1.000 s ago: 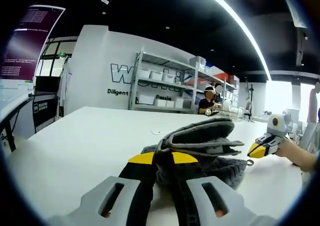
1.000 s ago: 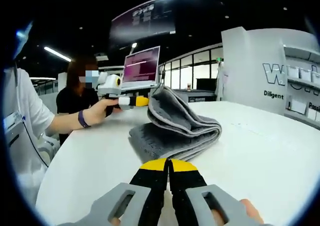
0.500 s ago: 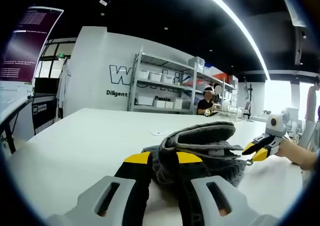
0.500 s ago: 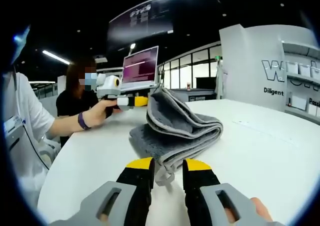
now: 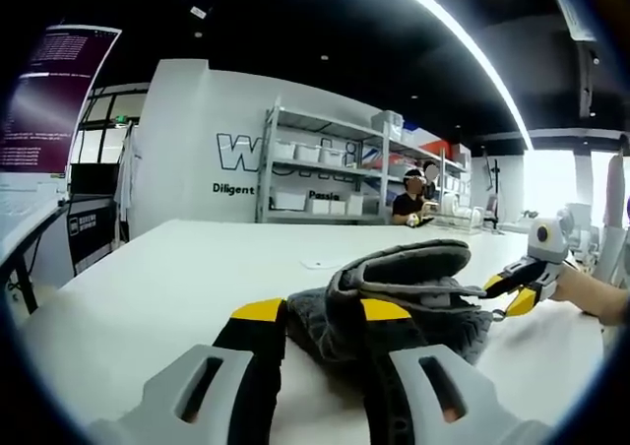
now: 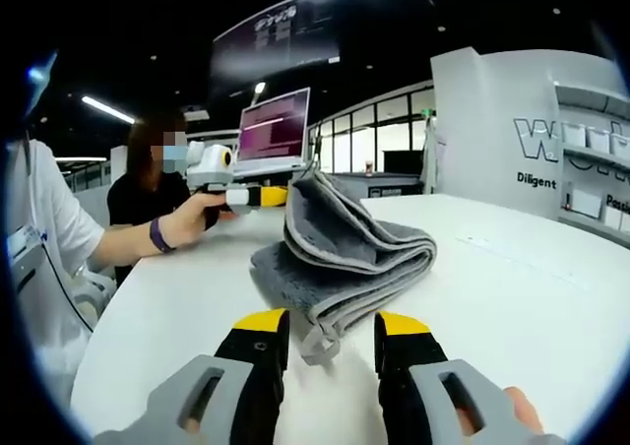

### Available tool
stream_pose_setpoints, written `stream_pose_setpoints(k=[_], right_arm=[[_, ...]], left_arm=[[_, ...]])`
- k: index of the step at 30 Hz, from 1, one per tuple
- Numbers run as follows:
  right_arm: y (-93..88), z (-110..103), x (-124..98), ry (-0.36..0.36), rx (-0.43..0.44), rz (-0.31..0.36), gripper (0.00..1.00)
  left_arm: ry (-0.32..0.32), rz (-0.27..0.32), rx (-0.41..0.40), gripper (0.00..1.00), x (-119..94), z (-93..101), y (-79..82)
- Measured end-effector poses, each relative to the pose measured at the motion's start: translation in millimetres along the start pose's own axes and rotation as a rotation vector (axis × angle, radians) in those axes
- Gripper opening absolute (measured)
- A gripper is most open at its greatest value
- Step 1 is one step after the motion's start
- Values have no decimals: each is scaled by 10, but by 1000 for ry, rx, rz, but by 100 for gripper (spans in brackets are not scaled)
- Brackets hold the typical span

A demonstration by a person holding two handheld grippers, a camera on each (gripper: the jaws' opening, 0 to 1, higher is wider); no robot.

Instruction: Open the folded towel by lifting each exposed corner and separating the folded layers until the towel lies flat within the target outline without major curled edges

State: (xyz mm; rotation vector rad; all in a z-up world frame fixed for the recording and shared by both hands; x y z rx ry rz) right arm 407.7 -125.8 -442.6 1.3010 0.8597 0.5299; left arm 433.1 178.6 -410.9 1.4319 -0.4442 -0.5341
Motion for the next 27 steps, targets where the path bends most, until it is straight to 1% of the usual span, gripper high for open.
stream_pose_setpoints(k=[5, 9, 13, 21, 27], right_arm=[[1, 3, 3, -4, 2, -1, 38], [-4, 20, 13, -19, 1, -6, 46], [-5, 33, 18, -24, 2, -9, 47], [-9, 42, 19, -37, 4, -11, 53], [-13, 58, 17, -43, 7, -12, 55]], left_arm=[[7, 0, 15, 31, -4, -9, 9], [12, -2, 17, 33, -3, -19, 7], [19, -2, 18, 35, -5, -34, 9], [43, 0, 22, 42, -9, -71, 13], [54, 1, 15, 46, -14, -82, 2]])
Point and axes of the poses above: the point that each gripper's makers call its tool centre point, and the gripper's own axes: x roughly forward along the fingers, z roughly to its right, y roughly out of its top, the point moved 7 cm from there along -x, roughly backward along the fingers, and after that the axes turned 11 degrees about -y, right-handed, at the moved point
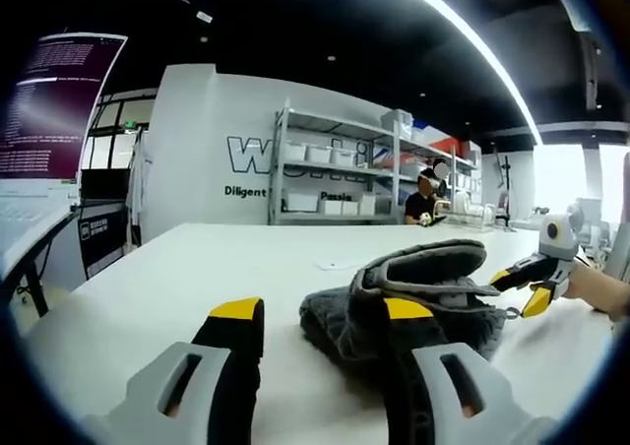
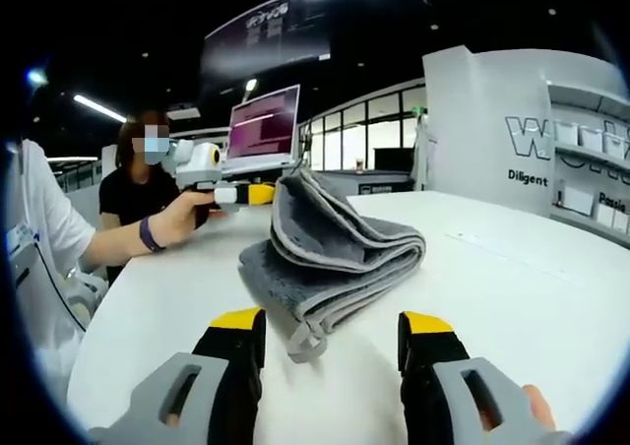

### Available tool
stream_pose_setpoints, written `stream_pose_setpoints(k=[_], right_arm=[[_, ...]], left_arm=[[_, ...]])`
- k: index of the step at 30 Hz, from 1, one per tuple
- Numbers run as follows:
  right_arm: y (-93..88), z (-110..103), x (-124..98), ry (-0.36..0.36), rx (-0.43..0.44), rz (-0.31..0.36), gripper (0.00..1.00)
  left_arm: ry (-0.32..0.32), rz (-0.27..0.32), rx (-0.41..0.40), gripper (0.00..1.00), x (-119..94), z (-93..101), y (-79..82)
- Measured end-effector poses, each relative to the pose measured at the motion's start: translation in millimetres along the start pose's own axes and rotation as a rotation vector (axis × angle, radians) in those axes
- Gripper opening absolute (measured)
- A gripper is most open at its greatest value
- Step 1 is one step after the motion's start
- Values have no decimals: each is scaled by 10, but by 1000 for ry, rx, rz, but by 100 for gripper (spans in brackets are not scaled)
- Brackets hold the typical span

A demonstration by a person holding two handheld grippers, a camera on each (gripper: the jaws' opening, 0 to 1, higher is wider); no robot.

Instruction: Open the folded towel by lifting each exposed corner and separating the folded layers until the towel lies flat within the target outline without major curled edges

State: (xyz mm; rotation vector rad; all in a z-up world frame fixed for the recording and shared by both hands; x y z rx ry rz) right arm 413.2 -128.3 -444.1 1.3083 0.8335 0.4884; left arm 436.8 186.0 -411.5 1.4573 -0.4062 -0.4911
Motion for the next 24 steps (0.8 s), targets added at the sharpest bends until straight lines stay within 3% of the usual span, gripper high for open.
stream_pose_setpoints(k=[24], right_arm=[[-39, 42, 26, -30, 10, -26, 72]], left_arm=[[44, 6, -2, 65, -7, -60, -10]])
Point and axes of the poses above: the point that each gripper's makers call its tool centre point, and the gripper's own axes: x roughly forward along the fingers, z roughly to its right, y roughly out of its top, the point moved 7 cm from there along -x, roughly backward along the fingers, and after that the axes turned 11 degrees about -y, right-handed, at the moved point
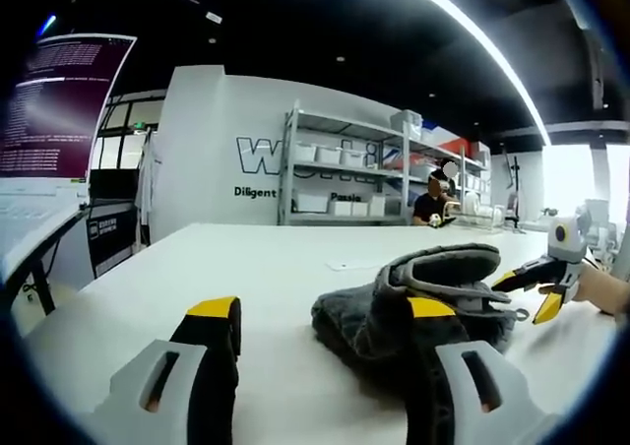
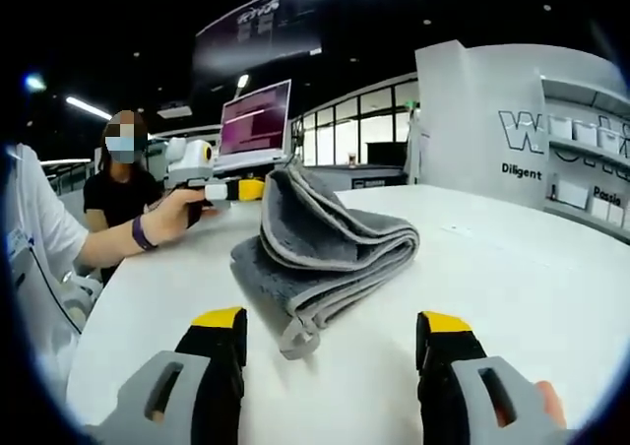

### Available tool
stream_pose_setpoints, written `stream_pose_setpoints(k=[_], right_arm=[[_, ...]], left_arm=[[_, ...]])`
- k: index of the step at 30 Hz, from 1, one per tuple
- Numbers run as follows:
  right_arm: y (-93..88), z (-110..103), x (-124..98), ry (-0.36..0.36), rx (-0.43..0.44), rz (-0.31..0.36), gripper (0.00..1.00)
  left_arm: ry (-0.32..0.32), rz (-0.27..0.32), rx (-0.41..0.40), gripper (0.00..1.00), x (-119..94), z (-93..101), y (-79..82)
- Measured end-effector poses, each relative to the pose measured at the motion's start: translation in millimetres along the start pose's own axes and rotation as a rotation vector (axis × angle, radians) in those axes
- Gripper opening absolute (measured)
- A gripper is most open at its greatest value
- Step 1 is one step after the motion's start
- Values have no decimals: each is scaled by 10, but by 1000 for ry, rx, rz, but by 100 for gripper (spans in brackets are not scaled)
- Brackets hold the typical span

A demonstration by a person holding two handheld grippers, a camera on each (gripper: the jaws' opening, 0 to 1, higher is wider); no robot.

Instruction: Open the folded towel by lifting each exposed corner and separating the folded layers until the towel lies flat within the target outline without major curled edges

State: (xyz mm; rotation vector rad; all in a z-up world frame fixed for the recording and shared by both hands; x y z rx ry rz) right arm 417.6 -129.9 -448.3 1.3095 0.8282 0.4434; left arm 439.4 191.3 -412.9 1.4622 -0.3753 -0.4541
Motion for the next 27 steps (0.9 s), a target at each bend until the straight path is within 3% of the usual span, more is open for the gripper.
stream_pose_setpoints(k=[27], right_arm=[[-4, 53, -5, -63, 36, -15, 99]], left_arm=[[41, -19, 1, 90, 28, -41, -33]])
Point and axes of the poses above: the point that each gripper's makers call its tool centre point, and the gripper's own axes: x roughly forward along the fingers, z roughly to its right, y roughly out of its top, the point moved 7 cm from there along -x, roughly backward along the fingers, and after that the axes turned 11 degrees about -y, right-handed, at the moved point
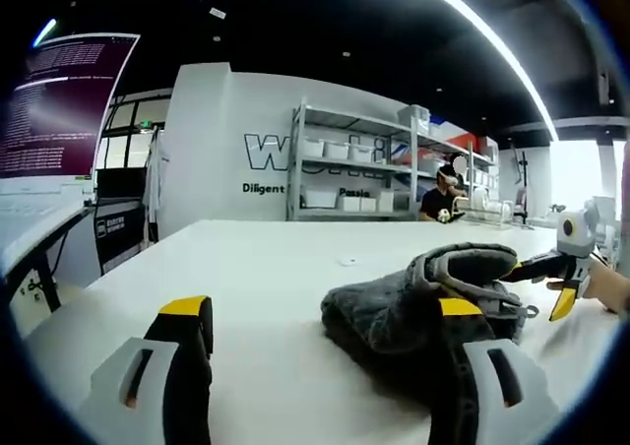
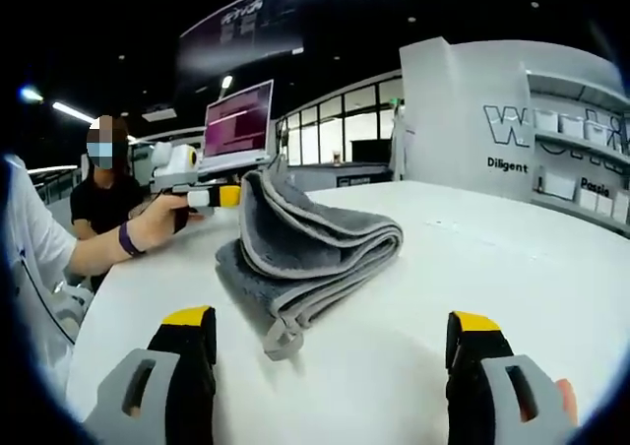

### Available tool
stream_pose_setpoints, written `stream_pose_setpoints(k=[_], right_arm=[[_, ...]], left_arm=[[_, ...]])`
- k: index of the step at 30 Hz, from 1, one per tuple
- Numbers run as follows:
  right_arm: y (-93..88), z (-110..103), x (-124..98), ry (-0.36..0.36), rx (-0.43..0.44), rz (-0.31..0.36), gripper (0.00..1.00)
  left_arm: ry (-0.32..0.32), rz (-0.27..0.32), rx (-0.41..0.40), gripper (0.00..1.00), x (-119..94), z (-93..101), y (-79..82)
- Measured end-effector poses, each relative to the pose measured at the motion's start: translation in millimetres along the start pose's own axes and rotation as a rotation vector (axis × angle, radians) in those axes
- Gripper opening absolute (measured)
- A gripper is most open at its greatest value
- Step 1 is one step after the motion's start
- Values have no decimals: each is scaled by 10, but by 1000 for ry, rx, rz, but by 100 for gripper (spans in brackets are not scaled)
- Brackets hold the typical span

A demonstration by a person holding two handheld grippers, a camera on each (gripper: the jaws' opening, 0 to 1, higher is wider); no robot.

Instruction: Open the folded towel by lifting each exposed corner and separating the folded layers until the towel lies flat within the target outline without major curled edges

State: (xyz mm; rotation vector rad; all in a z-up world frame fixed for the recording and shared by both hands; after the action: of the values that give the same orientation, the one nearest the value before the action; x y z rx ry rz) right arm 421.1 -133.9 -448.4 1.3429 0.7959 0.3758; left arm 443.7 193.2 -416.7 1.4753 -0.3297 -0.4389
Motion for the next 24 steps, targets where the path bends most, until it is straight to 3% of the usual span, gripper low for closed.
stream_pose_setpoints(k=[16, 24], right_arm=[[-9, 27, 6, -6, 3, -10, 99], [11, 18, -3, 15, -5, 3, 88]], left_arm=[[-12, 1, 4, 94, 20, 24, 9], [-40, -3, 2, 87, 24, 57, 8]])
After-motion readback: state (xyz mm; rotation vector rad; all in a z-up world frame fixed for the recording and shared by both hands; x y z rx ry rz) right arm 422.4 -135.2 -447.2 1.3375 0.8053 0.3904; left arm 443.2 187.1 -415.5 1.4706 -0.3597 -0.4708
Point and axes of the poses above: the point that each gripper's makers call its tool centre point, and the gripper's own axes: x roughly forward along the fingers, z roughly to its right, y roughly out of its top, the point moved 7 cm from there along -x, roughly backward along the fingers, and after that the axes turned 11 degrees about -y, right-handed, at the moved point
